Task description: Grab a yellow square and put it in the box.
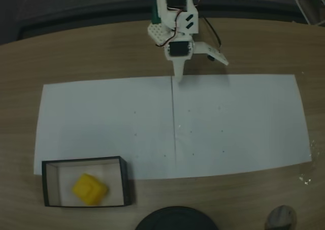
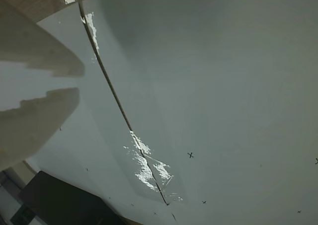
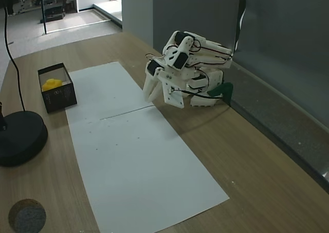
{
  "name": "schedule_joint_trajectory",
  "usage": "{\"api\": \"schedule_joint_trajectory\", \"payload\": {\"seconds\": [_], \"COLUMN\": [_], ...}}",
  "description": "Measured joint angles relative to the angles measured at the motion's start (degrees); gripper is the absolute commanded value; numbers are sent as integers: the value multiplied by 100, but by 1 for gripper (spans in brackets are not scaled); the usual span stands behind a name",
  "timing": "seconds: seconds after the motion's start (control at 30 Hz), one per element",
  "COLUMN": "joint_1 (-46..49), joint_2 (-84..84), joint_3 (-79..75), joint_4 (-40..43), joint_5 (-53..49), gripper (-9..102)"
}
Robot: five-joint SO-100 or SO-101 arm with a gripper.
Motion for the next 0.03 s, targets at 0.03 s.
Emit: {"api": "schedule_joint_trajectory", "payload": {"seconds": [0.03], "joint_1": [0], "joint_2": [0], "joint_3": [0], "joint_4": [0], "joint_5": [0], "gripper": [0]}}
